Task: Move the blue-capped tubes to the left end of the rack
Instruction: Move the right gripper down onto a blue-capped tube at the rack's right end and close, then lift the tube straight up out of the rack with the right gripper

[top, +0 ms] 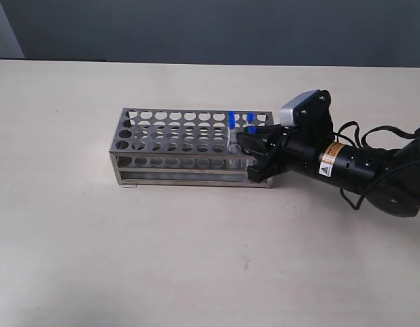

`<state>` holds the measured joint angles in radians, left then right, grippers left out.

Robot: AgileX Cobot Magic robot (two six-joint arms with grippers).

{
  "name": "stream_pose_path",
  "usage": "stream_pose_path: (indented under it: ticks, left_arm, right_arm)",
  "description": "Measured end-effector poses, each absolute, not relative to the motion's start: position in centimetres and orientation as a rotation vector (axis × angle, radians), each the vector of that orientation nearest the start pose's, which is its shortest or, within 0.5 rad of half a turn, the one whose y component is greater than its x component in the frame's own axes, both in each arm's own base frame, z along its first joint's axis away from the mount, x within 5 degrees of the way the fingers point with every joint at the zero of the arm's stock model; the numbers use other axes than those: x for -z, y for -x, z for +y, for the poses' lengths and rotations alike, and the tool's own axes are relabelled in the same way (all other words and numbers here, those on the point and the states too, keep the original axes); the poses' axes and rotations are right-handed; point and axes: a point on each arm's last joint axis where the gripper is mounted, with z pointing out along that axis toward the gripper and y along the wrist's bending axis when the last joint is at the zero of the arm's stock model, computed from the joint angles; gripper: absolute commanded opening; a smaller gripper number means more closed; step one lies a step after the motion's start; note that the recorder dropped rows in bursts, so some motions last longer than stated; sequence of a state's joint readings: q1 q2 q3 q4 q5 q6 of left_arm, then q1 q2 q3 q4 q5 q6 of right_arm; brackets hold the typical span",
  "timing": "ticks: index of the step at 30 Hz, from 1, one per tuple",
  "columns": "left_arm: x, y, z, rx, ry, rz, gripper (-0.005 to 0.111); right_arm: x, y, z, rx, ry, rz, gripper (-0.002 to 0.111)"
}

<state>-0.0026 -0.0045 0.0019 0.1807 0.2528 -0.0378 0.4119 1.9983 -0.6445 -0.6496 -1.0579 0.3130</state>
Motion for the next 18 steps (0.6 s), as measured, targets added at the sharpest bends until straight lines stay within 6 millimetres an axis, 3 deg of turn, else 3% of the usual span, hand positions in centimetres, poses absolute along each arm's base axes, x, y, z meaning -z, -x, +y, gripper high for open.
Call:
stream_pose_path:
  ticks: [11,18]
  left_arm:
    - [-19.0,-5.5,0.4,-0.138,-0.088,1.729,0.0]
    - [-19.0,-5.5,0.4,-0.138,-0.088,1.729,0.0]
  right_arm:
    - [-10.8,-27.5,17.4,-0.774,0.807,1.725,-0.001]
    - [-14.8,-27.2,17.4,-0.748,0.847,1.618,-0.001]
